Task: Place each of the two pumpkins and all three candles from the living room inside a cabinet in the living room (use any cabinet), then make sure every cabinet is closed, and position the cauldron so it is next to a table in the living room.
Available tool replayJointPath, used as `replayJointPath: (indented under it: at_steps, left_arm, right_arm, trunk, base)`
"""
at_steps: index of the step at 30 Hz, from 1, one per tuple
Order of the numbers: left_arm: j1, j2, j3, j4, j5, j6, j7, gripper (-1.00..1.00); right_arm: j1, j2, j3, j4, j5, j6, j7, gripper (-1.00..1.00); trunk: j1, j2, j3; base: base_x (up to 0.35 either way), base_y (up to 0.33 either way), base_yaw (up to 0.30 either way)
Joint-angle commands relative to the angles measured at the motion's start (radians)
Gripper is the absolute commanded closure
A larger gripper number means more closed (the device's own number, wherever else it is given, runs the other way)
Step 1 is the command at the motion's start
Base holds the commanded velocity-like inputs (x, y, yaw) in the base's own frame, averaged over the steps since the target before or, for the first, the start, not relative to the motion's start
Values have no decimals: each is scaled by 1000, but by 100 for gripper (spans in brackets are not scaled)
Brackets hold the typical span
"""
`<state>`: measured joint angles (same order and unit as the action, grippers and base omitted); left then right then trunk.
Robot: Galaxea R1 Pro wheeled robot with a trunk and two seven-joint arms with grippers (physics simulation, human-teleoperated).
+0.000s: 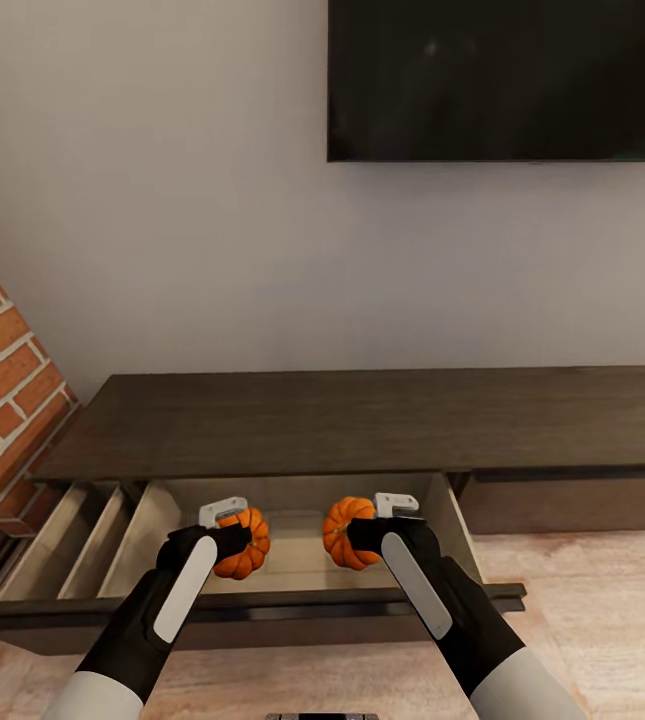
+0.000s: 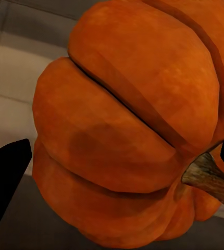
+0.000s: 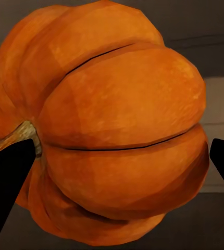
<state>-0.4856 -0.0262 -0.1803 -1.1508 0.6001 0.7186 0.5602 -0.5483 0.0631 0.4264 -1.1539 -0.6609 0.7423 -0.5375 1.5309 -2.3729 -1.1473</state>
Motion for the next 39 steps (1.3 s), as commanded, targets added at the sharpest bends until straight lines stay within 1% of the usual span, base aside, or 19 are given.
replayJointPath:
  at_steps: [1,6,12,27,39]
  left_arm:
    - [-1,1,-4,-1,9,-2,10,100]
    - [-1,2,-11,-1,10,-27,10,100]
    - [-1,1,-11,-1,9,-34,10,100]
    - [-1,0,-11,-1,10,-34,10,100]
    - [-1,1,-11,-1,10,-34,10,100]
  right_arm:
    - [-1,0,2,-1,-10,0,-10,100]
    - [-1,0,1,-1,-9,-1,-10,100]
    - [-1,-2,0,-1,-9,-1,-10,100]
    - [-1,-2,0,0,-9,-56,-10,100]
    - [-1,-1,0,0,-11,-60,-10,100]
  trunk:
    - [4,-8,-4]
    - [23,-43,-20]
    - [46,-85,-38]
    - [46,-85,-38]
    - [46,-85,-38]
  base:
    - [0,0,0]
    - [0,0,0]
    - [0,0,0]
    - [13,0,0]
    - [63,0,0]
